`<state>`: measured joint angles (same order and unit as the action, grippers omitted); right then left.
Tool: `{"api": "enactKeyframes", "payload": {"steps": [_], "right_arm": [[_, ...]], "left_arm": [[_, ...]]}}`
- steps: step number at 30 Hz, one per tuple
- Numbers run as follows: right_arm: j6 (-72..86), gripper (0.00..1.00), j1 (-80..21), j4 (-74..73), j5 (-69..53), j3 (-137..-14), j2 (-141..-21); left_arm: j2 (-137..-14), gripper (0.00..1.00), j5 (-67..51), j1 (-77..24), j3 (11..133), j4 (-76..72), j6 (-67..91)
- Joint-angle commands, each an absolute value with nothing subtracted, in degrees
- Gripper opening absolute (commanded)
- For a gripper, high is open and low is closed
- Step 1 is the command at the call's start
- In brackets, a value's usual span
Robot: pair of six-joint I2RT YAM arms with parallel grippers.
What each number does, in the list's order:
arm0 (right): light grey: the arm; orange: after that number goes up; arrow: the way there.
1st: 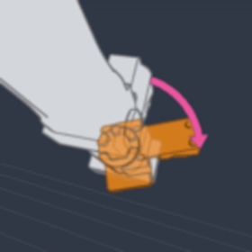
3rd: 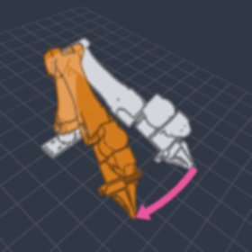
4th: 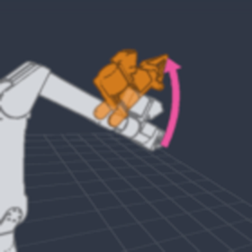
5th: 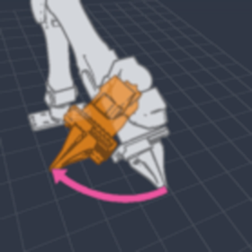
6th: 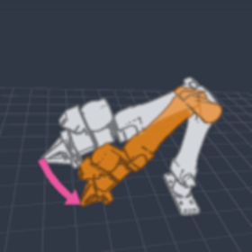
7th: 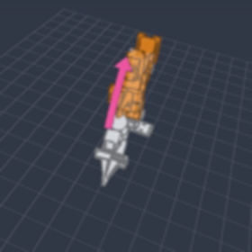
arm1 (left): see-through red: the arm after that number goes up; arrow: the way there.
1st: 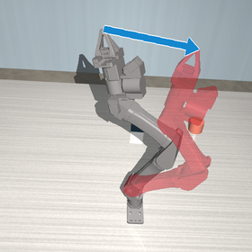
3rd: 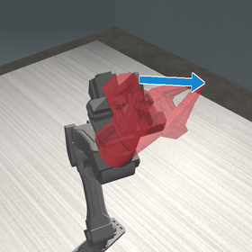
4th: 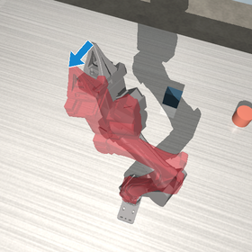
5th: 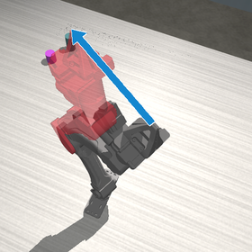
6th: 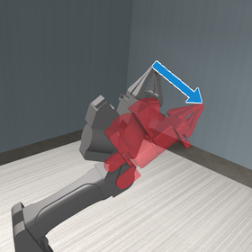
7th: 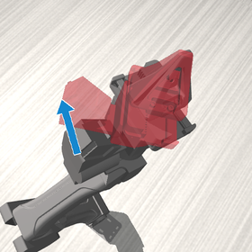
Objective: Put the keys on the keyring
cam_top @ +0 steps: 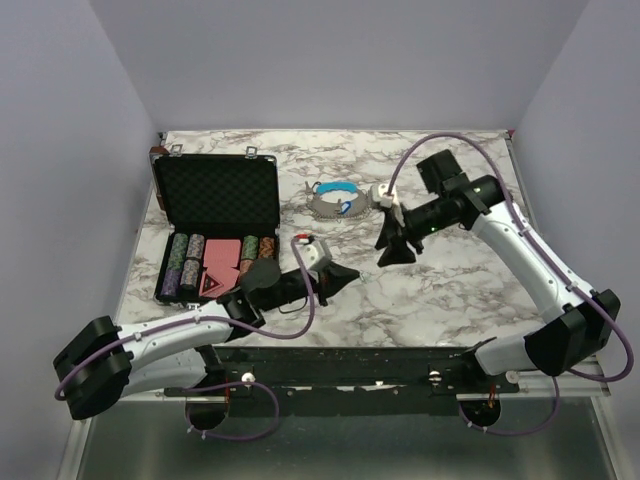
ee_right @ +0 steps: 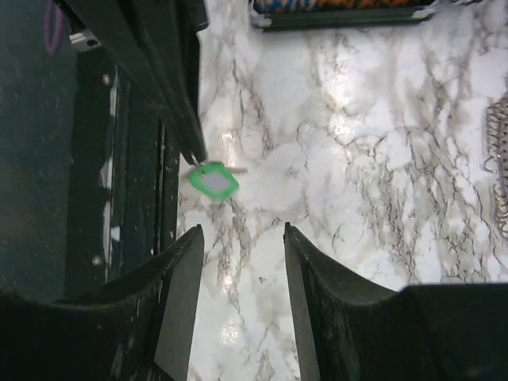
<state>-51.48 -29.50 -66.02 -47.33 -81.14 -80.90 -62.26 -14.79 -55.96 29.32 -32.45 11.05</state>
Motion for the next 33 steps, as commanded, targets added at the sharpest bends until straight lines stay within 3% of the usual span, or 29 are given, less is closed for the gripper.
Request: {"api": "enactKeyframes", "payload": {"steps": [1, 6, 18, 33], "right_arm": [[-44.22, 0.54, -22.16, -59.35, -65.18, -78.06, -77.88], [-33.24, 0.53, -21.71, -44.33, -74.61, -69.53, -74.98], [-21.63, 0.42, -21.71, -32.26, -77.26, -65.22, -74.8], [-18.2, 0.31, -21.88, -29.1, -80.07, -64.34, -75.15]], "left_arm": [[-58.88, 0.0, -6.87, -55.81, 18.3, -63.3, 24.93], [-65.98, 0.0, -2.2, -55.99, 12.92, -91.36, 32.25], [-69.87, 0.0, -3.51, -56.69, 19.86, -91.14, 31.55], [-71.1, 0.0, -3.6, -56.78, 20.48, -91.23, 32.17]]}}
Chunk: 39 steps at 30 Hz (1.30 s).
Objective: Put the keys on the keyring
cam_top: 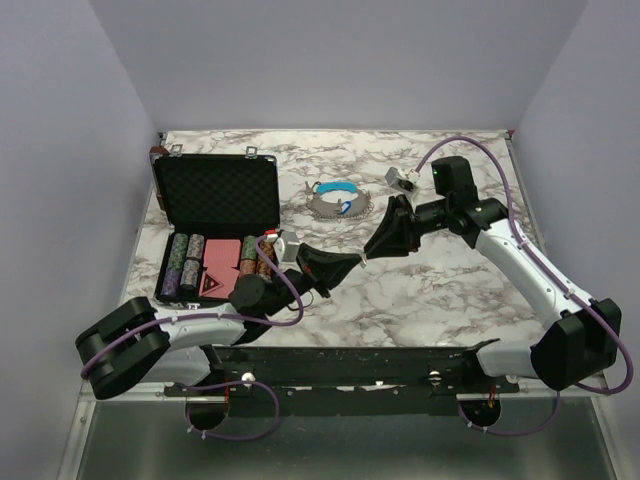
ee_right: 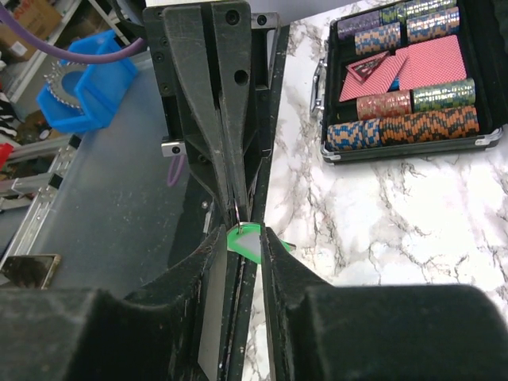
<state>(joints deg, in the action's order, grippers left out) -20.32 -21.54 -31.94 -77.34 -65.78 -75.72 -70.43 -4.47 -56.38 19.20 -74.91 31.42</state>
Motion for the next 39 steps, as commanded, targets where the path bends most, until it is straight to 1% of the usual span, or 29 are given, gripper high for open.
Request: {"api": "enactKeyframes", "payload": {"steps": [1, 10, 15, 17, 18, 24, 25, 26, 27, 28, 29, 31, 32, 34, 36, 37, 39], "right_arm": [[-17.85, 0.29, -21.88, -28.74, -80.16, -64.07, -75.15], [-16.35, 0.22, -22.85, -26.72, -80.24, -62.93, -75.23], [-16.35, 0.15, -23.38, -26.72, -81.21, -63.19, -75.41], [-16.35, 0.08, -23.55, -26.72, -81.39, -62.93, -75.32], [-16.35, 0.01, -23.64, -26.63, -81.39, -62.93, -75.32], [-16.69, 0.0, -23.64, -28.12, -79.29, -63.54, -75.32], [-18.18, 0.01, -23.64, -29.78, -78.58, -64.07, -75.41], [-20.72, 0.0, -23.64, -32.58, -77.44, -64.94, -75.5], [-22.74, 0.0, -23.64, -34.52, -76.56, -65.56, -75.59], [-24.94, 0.0, -23.64, -36.54, -75.16, -66.18, -75.59], [-26.44, 0.01, -23.64, -38.3, -73.75, -66.88, -75.59], [-31.96, 0.0, -23.64, -42.87, -70.42, -68.19, -75.59], [-34.52, 0.0, -23.56, -45.59, -68.57, -68.9, -75.59], [-39.53, 0.0, -23.73, -50.51, -64.71, -70.57, -76.2], [-45.24, 0.0, -23.91, -56.92, -60.93, -72.94, -77.69], [-48.4, 0.0, -24.08, -60.35, -58.99, -74.34, -78.39], [-53.76, 0.01, -24.96, -65.8, -54.95, -76.63, -80.15]], "left_arm": [[-71.19, 0.0, -3.52, -56.78, 20.57, -91.14, 32.17], [-71.54, 0.0, -3.25, -56.87, 20.74, -91.14, 32.26], [-72.24, 0.0, -3.43, -56.95, 21.18, -91.23, 32.61], [-72.6, 0.0, -3.43, -56.95, 21.27, -91.14, 32.87], [-72.77, 0.0, -3.43, -56.95, 21.36, -91.23, 32.87], [-72.51, 0.0, -2.99, -57.04, 20.92, -91.23, 32.52], [-72.42, 0.02, -2.73, -56.95, 20.66, -91.23, 32.43], [-72.07, 0.14, -2.46, -56.95, 20.05, -91.23, 32.34], [-71.72, 0.31, -2.2, -56.95, 19.6, -91.23, 32.17], [-70.85, 0.42, -1.85, -56.95, 18.47, -90.71, 31.91], [-69.71, 0.53, -1.32, -56.95, 17.5, -89.66, 31.64], [-66.03, 0.66, -0.79, -56.87, 15.22, -85.63, 30.24], [-63.13, 0.7, -0.88, -56.69, 14.25, -82.13, 29.45], [-56.46, 0.77, -2.01, -56.25, 13.71, -70.38, 27.61], [-49.61, 0.83, -5.26, -55.81, 16.5, -51.85, 23.4], [-46.79, 0.84, -6.84, -55.72, 19.31, -40.28, 20.68], [-44.48, 0.85, -10.27, -55.37, 23.01, -27.22, 15.76]]}}
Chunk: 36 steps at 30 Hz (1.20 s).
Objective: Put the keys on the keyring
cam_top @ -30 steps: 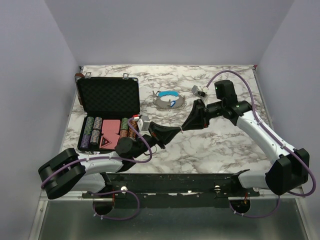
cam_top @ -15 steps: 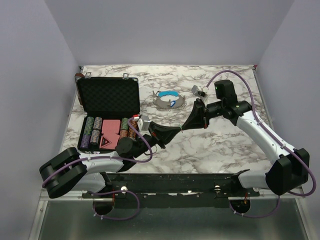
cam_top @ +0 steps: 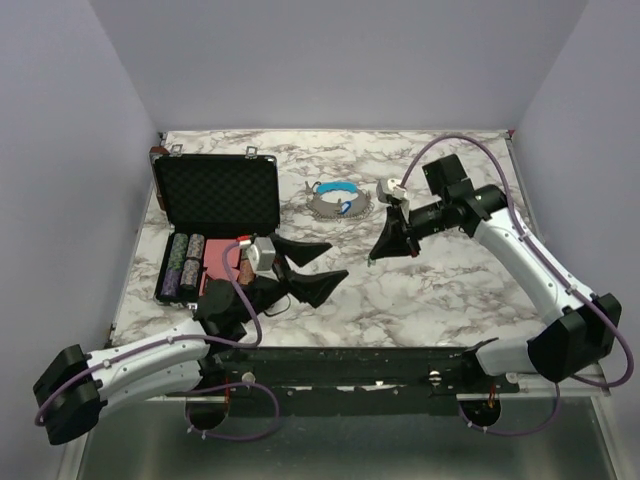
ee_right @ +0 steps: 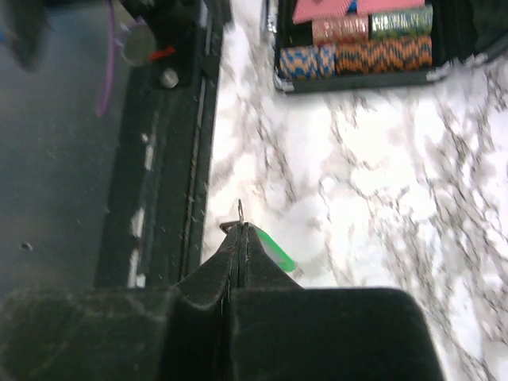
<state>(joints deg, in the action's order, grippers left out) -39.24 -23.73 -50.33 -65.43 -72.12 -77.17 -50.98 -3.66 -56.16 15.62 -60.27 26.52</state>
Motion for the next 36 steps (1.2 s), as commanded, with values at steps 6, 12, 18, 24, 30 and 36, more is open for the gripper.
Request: {"api": "enactKeyframes", "payload": {"steps": [6, 12, 18, 24, 30, 36], "right_arm": [[-57.22, 0.01, -26.8, -69.35, -48.17, -77.52, -81.83], [-56.6, 0.0, -27.25, -67.77, -48.08, -76.64, -81.74], [-56.16, 0.01, -27.42, -65.66, -48.25, -74.88, -81.65], [-56.34, 0.0, -27.42, -65.3, -49.04, -74.36, -81.91], [-56.78, 0.0, -27.42, -65.83, -50.1, -74.79, -83.05], [-56.95, 0.01, -27.42, -66.18, -50.89, -74.88, -83.67]], "left_arm": [[-46.31, 0.88, -16.87, -54.67, 29.69, -14.15, 7.48], [-56.5, 0.79, -21.0, -54.67, 35.24, -14.94, 3.7], [-61.61, 0.67, -22.85, -54.84, 32.27, -26.51, 1.59], [-64.51, 0.57, -22.94, -54.84, 30.67, -33.75, 2.46], [-67.41, 0.44, -23.65, -54.93, 32.08, -34.72, 2.55], [-68.82, 0.43, -22.06, -55.11, 31.55, -36.21, 2.2]]}}
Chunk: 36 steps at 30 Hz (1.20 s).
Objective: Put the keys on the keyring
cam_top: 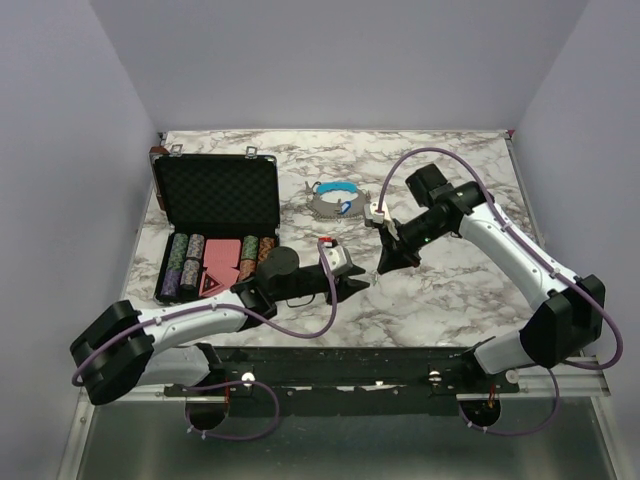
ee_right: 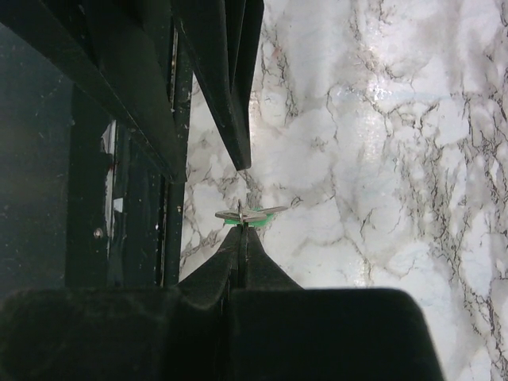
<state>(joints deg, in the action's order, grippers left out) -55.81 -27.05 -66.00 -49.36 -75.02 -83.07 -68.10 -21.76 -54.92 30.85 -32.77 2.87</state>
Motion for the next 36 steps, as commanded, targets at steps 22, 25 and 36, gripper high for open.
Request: {"api": "enactKeyframes", "payload": {"steps": [22, 25, 36], "right_arm": [[-57.39, 0.01, -27.42, -66.18, -51.33, -74.79, -84.11], [-57.31, 0.0, -27.42, -66.09, -51.42, -74.71, -83.94], [-57.31, 0.01, -27.33, -66.18, -51.85, -74.62, -83.58]], "left_arm": [[-74.27, 0.31, -19.51, -55.55, 34.45, -38.94, 2.11], [-74.36, 0.3, -19.42, -55.55, 34.63, -38.5, 2.37], [-74.97, 0.26, -19.51, -55.63, 36.21, -35.07, 2.11]]}}
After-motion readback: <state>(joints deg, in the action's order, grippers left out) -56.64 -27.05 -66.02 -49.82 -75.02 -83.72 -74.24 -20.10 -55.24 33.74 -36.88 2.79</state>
